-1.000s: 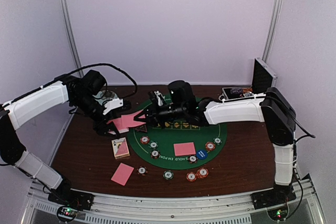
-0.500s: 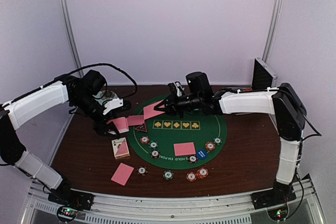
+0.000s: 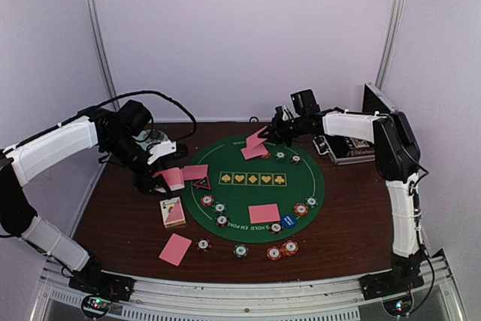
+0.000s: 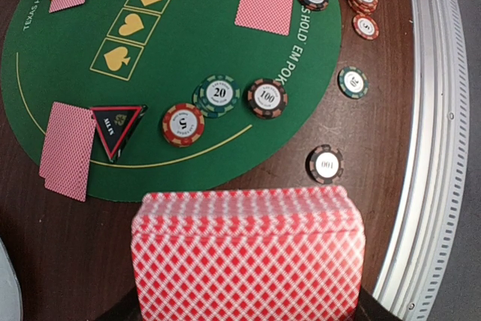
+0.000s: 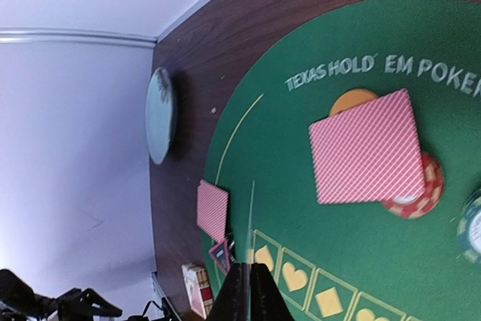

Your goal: Distribute texas hold em gaming equipment

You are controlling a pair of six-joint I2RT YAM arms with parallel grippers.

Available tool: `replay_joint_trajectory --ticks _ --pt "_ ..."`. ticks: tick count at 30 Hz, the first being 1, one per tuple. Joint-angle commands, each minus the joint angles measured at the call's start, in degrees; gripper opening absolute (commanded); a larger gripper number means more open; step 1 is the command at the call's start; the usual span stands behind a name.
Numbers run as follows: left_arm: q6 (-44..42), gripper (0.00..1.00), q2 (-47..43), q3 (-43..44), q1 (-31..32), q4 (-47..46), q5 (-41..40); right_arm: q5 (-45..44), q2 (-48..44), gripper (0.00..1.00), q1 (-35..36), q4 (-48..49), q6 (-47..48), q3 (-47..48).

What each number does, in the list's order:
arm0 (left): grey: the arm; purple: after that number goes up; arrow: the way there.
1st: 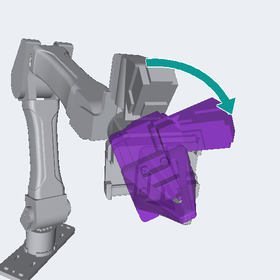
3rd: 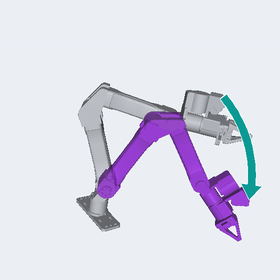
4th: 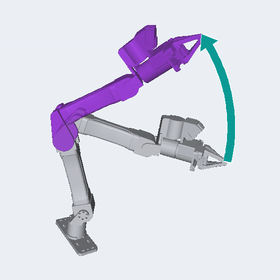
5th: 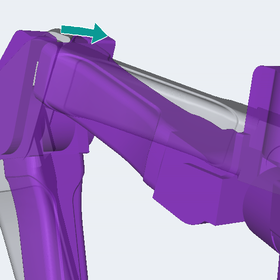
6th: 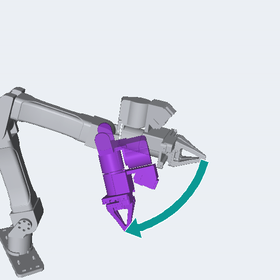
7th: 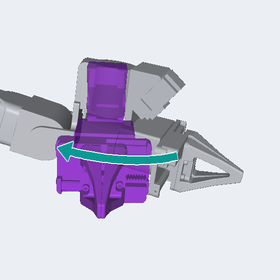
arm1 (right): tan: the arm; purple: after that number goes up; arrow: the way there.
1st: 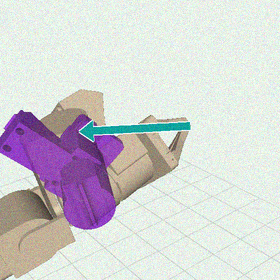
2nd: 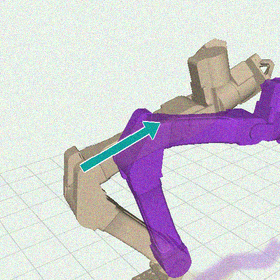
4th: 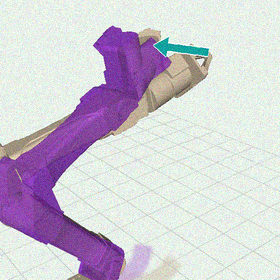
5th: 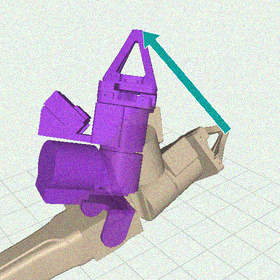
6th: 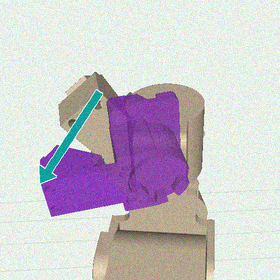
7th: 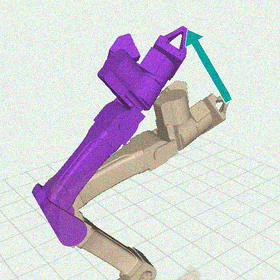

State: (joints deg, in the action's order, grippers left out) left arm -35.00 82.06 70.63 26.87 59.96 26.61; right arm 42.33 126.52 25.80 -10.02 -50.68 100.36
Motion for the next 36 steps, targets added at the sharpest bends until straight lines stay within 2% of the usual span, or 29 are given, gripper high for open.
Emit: replay_joint_trajectory --ticks 1,7,12,20,26,30,36 --pt "-0.01 0.00 -1.44 0.57 0.20 -1.67 1.06 -3.94 5.12 0.08 -1.52 -10.24 5.52 8.76" --pt "-0.33 0.00 -1.84 -0.06 0.19 -1.66 0.96 -6.73 11.87 0.11 -1.94 -15.54 7.46 19.39" --pt "-0.32 0.00 -1.73 -0.05 0.20 -1.69 1.21 -8.28 15.11 0.13 -1.92 -17.27 7.83 22.73" --pt "-0.20 0.00 -1.94 0.03 0.20 -1.66 1.26 -11.88 15.73 0.28 -1.96 -23.17 12.14 26.24" --pt "-0.20 0.00 -2.15 -0.18 0.20 -1.24 1.34 -14.25 12.04 0.30 -2.16 -26.59 14.88 26.47" --pt "-0.27 0.00 -2.21 -0.27 0.17 -1.18 1.23 -13.13 5.66 0.35 -1.89 -22.66 14.05 20.14" --pt "0.14 0.00 -1.66 0.55 0.20 -1.33 1.56 -8.81 -7.67 0.57 2.39 -8.37 9.36 0.47"
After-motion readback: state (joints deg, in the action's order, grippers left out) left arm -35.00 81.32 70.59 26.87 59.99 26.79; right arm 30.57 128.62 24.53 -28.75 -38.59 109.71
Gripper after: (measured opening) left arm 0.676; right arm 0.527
